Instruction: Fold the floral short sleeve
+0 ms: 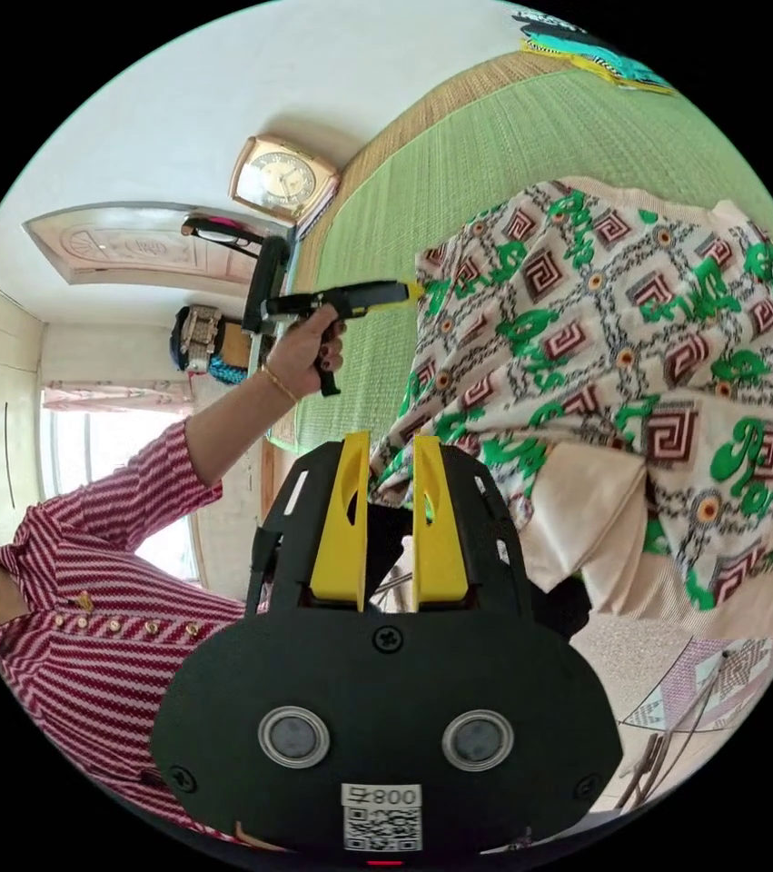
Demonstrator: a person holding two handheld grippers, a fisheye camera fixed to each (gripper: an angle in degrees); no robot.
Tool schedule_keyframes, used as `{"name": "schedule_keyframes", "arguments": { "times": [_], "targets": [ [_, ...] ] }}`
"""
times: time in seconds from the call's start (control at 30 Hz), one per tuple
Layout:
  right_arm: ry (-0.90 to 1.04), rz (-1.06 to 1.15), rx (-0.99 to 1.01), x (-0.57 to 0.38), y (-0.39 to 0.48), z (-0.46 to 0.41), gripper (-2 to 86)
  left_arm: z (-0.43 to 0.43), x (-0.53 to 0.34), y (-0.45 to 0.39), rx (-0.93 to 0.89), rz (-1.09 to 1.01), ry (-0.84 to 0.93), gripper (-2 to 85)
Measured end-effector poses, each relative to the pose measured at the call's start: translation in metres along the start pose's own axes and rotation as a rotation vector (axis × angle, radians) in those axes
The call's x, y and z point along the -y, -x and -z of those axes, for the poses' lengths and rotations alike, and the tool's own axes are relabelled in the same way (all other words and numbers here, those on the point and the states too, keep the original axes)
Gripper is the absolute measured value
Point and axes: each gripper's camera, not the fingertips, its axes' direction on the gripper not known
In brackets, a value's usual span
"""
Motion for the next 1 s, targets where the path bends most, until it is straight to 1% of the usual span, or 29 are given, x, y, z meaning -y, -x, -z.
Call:
{"name": "schedule_keyframes", "arguments": {
  "times": [0.07,0.17,0.27,0.4,0.5,0.67,0.73,0.83,0.9,1.0],
  "targets": [
    [-0.022,-0.004,-0.013,0.025,-0.013,0.001,9.2,0.003,-0.022,-0.014,-0.113,-0.031,-0.047,1.1],
    [-0.05,-0.025,-0.002,0.059,-0.037,0.001,10.4,0.004,-0.054,-0.046,-0.199,-0.107,-0.065,0.7],
    [-0.084,-0.05,0.066,0.077,-0.059,0.003,11.1,-0.001,-0.082,-0.082,-0.215,-0.19,-0.051,0.4],
    [-0.117,-0.097,0.11,0.077,-0.09,0.008,11.2,-0.004,-0.107,-0.112,-0.214,-0.237,-0.055,0.5],
    [-0.148,-0.137,0.169,0.066,-0.117,0.01,9.3,-0.008,-0.122,-0.132,-0.217,-0.272,-0.041,0.6],
    [-0.161,-0.145,0.268,0.049,-0.144,0.007,5.0,-0.022,-0.144,-0.163,-0.221,-0.346,0.058,1.4],
    [-0.153,-0.135,0.25,0.037,-0.15,0.009,3.3,-0.015,-0.146,-0.167,-0.272,-0.369,0.051,2.1],
    [-0.146,-0.115,0.248,0.02,-0.161,0.016,2.5,0.008,-0.134,-0.167,-0.345,-0.36,-0.025,3.6],
    [-0.136,-0.094,0.273,0.008,-0.166,0.019,2.3,0.012,-0.114,-0.17,-0.342,-0.358,-0.054,4.5],
    [-0.086,-0.061,0.251,-0.008,-0.167,0.015,2.0,-0.014,-0.061,-0.185,-0.324,-0.357,-0.026,6.3]
  ]
}}
